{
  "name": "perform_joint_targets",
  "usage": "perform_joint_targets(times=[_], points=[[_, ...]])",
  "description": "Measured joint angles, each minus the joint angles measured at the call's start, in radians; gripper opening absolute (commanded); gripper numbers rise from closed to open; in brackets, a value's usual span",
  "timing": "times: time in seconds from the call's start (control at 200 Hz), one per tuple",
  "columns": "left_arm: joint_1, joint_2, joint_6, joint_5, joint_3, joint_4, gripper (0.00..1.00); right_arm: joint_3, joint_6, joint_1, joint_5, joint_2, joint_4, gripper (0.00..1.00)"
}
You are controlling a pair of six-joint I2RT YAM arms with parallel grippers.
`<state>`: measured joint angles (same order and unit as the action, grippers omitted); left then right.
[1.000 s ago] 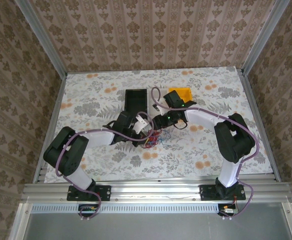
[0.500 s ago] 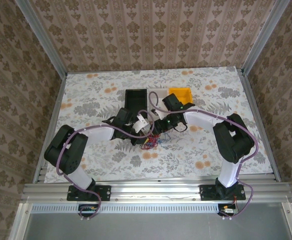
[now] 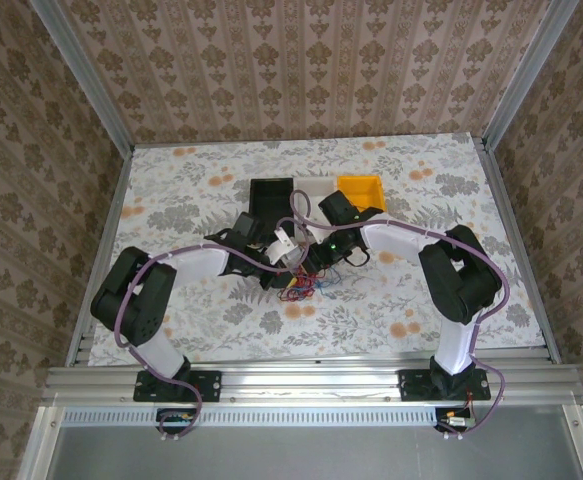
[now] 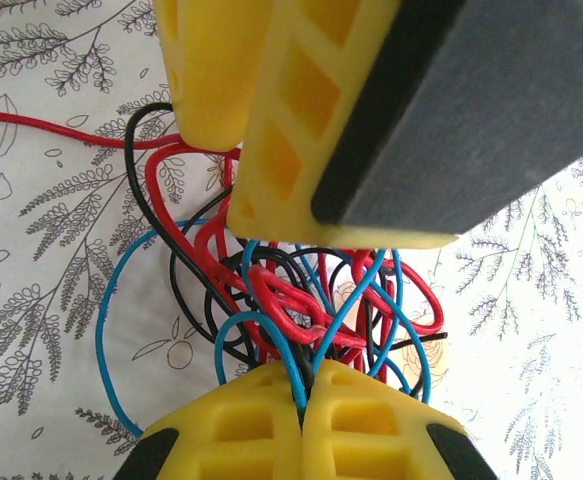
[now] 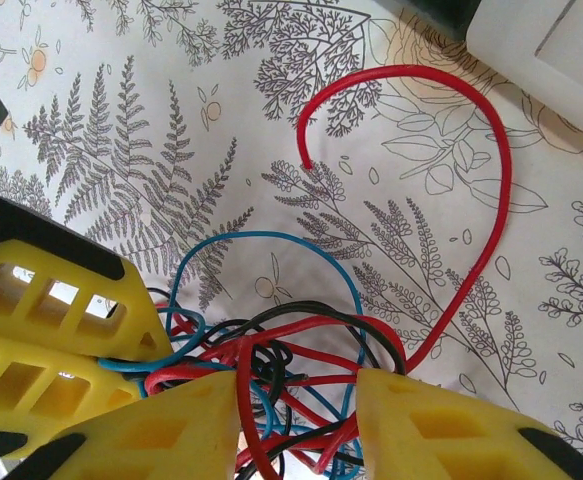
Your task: Untangle the cables
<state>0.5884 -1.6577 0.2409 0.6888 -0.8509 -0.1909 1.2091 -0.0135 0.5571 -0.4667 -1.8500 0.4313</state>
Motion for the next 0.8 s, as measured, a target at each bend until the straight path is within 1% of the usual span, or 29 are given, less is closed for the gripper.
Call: perform_joint_targets(times=[0.065, 0.125, 0.215, 0.34, 0.435, 0.655, 0.8], points=[[-0.001, -0.005, 0.000, 0.000, -0.006, 0.000, 0.00, -0.004, 0.004, 0.002, 0.005, 0.001, -0.003, 0.14], [-0.001, -0.012, 0.000, 0.000, -0.009, 0.000, 0.00, -0.014, 0.004, 0.004, 0.010, 0.003, -0.005, 0.05], [-0.001, -0.021, 0.000, -0.001, -0.010, -0.001, 0.00, -0.038, 0.007, 0.004, 0.027, 0.014, -0.007, 0.00], [-0.001, -0.026, 0.000, -0.010, -0.013, 0.002, 0.00, -0.090, -0.009, -0.004, 0.068, 0.077, -0.031, 0.00], [-0.001, -0.029, -0.001, -0.019, -0.020, 0.014, 0.00, -0.134, -0.044, -0.039, 0.121, 0.159, -0.067, 0.00], [-0.001, -0.030, -0.011, -0.034, -0.022, 0.058, 0.00, -0.244, -0.195, -0.204, 0.291, 0.383, -0.174, 0.00], [0.000, -0.031, -0.024, -0.043, -0.022, 0.095, 0.00, -0.298, -0.280, -0.275, 0.360, 0.484, -0.201, 0.00]])
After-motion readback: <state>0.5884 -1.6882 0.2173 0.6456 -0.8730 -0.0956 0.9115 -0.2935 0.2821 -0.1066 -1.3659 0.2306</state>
